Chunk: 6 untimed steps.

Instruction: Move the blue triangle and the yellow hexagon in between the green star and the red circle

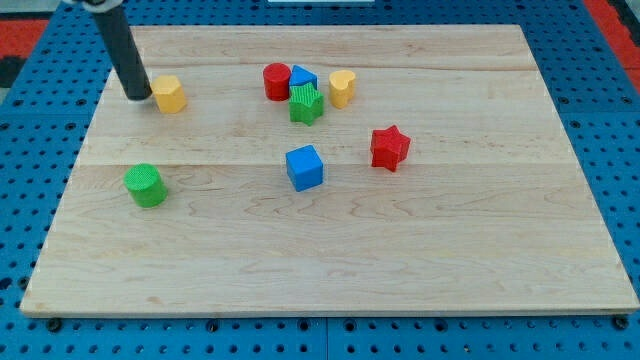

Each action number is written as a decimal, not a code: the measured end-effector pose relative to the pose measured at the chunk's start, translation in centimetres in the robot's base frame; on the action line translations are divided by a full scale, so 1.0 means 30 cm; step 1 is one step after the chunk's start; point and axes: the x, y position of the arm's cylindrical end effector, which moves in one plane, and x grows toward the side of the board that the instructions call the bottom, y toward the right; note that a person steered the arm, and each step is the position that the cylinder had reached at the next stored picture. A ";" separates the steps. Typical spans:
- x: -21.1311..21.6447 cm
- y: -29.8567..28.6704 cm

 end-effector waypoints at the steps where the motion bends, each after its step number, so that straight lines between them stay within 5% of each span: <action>1: 0.003 0.278; 2: 0.008 0.264; 3: 0.024 -0.042; 4: -0.126 -0.055; 5: -0.229 0.140; 6: -0.170 0.292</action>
